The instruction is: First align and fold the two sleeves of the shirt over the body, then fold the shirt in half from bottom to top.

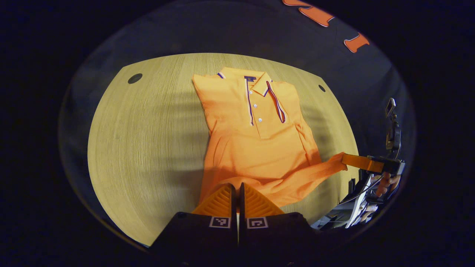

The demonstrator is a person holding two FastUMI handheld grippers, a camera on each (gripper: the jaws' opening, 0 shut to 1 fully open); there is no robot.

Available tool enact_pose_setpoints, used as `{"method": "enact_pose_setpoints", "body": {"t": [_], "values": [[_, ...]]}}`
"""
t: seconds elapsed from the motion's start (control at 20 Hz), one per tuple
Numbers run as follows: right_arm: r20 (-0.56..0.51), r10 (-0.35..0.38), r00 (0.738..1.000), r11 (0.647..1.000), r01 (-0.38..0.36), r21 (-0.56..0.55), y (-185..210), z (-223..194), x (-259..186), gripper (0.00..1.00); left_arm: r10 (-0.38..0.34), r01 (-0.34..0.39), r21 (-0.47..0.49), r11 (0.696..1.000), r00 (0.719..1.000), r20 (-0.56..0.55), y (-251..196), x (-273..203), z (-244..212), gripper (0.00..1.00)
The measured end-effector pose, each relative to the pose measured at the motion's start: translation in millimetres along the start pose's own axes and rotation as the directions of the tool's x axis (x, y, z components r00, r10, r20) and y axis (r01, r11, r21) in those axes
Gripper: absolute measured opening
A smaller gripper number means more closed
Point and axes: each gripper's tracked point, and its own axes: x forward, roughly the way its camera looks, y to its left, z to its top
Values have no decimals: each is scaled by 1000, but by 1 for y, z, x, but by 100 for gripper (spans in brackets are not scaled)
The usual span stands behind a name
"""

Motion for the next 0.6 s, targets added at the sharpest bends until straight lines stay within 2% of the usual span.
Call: {"method": "enact_pose_setpoints", "body": {"t": [0.15,0.4,0.6], "values": [[8,12,1000,1000,-12,10,3,28,12,1,-9,8,18,1000,1000,24,6,4,37,1],[52,22,998,1000,-22,8,10,101,34,1,-4,0,41,999,997,80,18,21,111,1],[76,26,997,1000,-27,15,12,156,51,1,63,-81,107,991,985,158,42,33,171,1]]}}
